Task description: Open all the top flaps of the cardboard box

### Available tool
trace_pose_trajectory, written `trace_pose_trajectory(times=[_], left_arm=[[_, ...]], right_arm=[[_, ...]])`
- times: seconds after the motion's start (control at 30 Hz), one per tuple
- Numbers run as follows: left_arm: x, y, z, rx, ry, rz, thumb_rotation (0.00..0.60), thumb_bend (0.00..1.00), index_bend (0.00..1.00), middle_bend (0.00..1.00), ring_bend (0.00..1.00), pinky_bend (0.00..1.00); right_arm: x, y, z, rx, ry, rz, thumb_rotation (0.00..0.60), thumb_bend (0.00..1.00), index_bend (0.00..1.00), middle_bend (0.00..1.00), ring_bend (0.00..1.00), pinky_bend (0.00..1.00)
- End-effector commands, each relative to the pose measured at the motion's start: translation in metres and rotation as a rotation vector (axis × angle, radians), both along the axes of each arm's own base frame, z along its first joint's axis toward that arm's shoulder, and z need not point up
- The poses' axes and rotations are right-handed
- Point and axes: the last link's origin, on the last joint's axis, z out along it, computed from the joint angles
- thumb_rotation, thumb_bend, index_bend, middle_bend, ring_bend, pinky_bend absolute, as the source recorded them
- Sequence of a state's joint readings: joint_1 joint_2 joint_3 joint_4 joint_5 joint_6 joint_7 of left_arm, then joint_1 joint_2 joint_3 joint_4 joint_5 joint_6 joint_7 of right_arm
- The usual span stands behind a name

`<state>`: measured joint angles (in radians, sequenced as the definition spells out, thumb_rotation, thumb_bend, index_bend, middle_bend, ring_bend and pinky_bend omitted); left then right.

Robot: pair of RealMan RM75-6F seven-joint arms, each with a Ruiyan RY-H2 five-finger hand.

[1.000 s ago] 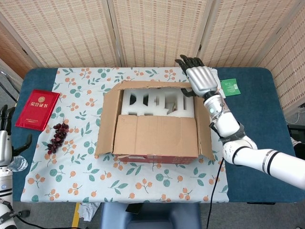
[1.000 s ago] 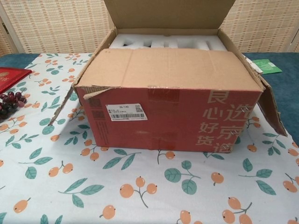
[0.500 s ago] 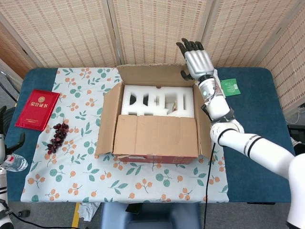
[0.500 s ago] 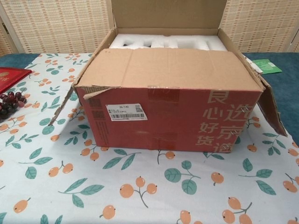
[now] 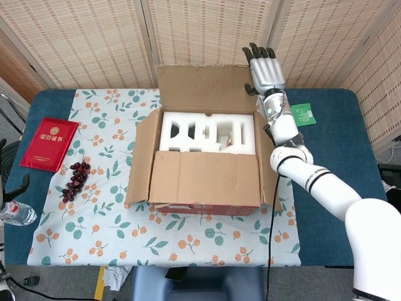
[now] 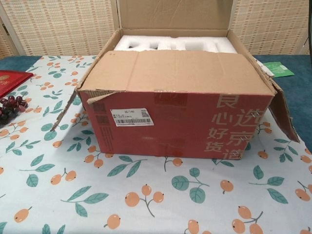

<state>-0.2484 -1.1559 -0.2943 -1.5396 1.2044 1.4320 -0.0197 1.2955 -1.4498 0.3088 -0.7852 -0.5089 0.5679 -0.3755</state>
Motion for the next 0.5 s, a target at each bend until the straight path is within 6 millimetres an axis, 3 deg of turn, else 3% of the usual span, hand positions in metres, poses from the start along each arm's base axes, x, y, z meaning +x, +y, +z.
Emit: trace_pose_trajectory(times=[0.03, 0.3, 0.37, 0.5], left_arm=[[-0.001, 0.001, 0.001, 0.001, 0.000, 0.004, 0.600, 0.41, 0.00, 0.00, 0.00, 0.00], [0.001, -0.001, 0.000, 0.004, 0.001, 0.001, 0.600, 0.41, 0.00, 0.00, 0.00, 0.00], [0.002, -0.002, -0.001, 0.005, -0.001, -0.001, 0.600, 0.41, 0.00, 0.00, 0.00, 0.00], [0.004, -0.005, -0.003, 0.004, 0.003, -0.003, 0.600, 0.41, 0.00, 0.00, 0.00, 0.00]], right_arm=[[-0.008, -0.010, -0.008, 0.006, 0.030, -0.022, 0.600, 0.43, 0.00, 0.00, 0.00, 0.00], [-0.010, -0.008, -0.001, 0.046, -0.071, -0.003, 0.600, 0.43, 0.00, 0.00, 0.00, 0.00], [-0.010, 0.001, -0.001, 0.099, -0.110, 0.008, 0.600, 0.43, 0.00, 0.00, 0.00, 0.00], [-0.012, 0.038, 0.005, 0.199, -0.165, 0.060, 0.600, 0.43, 0.00, 0.00, 0.00, 0.00]])
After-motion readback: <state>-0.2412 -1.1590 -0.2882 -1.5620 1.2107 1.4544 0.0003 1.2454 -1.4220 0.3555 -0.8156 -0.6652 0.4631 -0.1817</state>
